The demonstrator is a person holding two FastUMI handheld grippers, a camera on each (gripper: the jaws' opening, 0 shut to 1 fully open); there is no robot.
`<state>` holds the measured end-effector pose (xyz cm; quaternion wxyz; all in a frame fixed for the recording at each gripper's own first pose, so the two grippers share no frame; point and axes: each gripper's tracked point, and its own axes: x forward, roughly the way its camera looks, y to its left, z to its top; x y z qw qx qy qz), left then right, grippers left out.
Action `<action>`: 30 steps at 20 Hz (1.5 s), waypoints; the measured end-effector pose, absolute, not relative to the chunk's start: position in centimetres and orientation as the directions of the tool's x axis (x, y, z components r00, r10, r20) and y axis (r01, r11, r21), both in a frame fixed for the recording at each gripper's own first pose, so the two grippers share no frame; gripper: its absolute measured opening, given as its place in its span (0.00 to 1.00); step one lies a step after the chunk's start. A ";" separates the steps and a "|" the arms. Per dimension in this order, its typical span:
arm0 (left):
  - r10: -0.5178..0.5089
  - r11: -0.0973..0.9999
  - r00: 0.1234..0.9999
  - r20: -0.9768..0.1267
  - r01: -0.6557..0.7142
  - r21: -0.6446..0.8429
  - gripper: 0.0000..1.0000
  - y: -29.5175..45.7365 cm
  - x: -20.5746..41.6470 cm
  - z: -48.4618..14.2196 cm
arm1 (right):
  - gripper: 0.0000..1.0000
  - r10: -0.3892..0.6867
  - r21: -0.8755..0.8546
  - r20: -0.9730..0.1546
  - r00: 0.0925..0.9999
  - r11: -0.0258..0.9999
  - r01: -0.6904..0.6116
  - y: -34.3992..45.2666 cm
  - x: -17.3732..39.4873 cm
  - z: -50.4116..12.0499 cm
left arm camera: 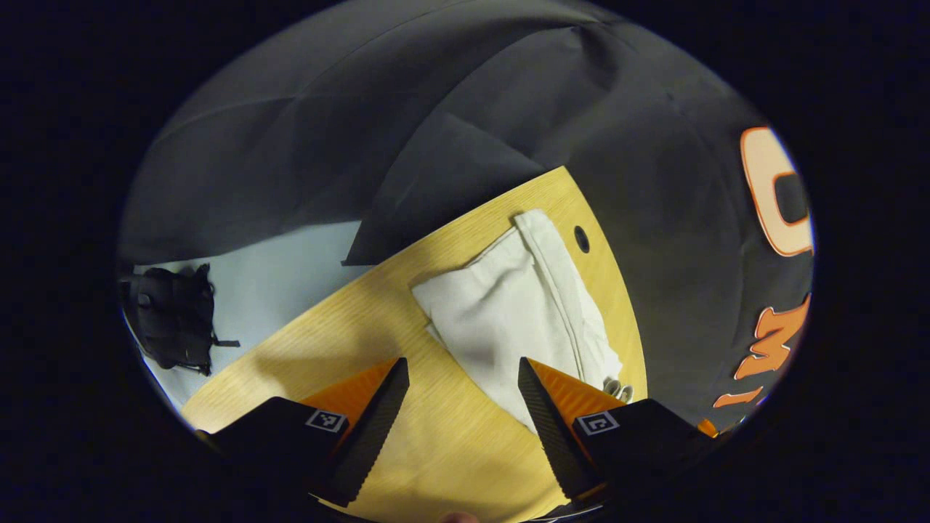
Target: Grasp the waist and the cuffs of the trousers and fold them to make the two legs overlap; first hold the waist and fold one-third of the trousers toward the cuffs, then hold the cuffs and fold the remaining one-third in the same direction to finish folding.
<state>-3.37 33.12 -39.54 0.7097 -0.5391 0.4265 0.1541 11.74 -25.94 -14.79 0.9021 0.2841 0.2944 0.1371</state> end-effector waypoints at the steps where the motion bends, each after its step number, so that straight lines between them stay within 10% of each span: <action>1: -0.246 0.342 0.596 -0.764 -0.684 -0.644 1.00 33.4 -2.8 -39.8 | 0.86 0.409 0.597 -0.442 0.798 0.799 -0.079 -26.5 11.8 -14.3; 13: -0.225 0.466 0.607 -0.763 -0.620 -0.631 0.90 32.3 3.4 -40.0 | 0.87 0.343 0.632 -0.440 0.830 0.775 0.015 -32.7 11.0 -14.7; 19: -0.193 0.462 0.588 -0.786 -0.652 -0.601 0.15 31.7 4.8 -41.9 | 0.87 0.324 0.642 -0.443 0.836 0.765 0.044 -34.8 10.6 -14.6; 30: -0.095 0.571 0.710 -0.697 -0.535 -0.623 0.10 31.1 6.9 -30.1 | 0.98 0.235 0.474 -0.464 0.854 0.881 0.015 -39.7 8.7 -14.4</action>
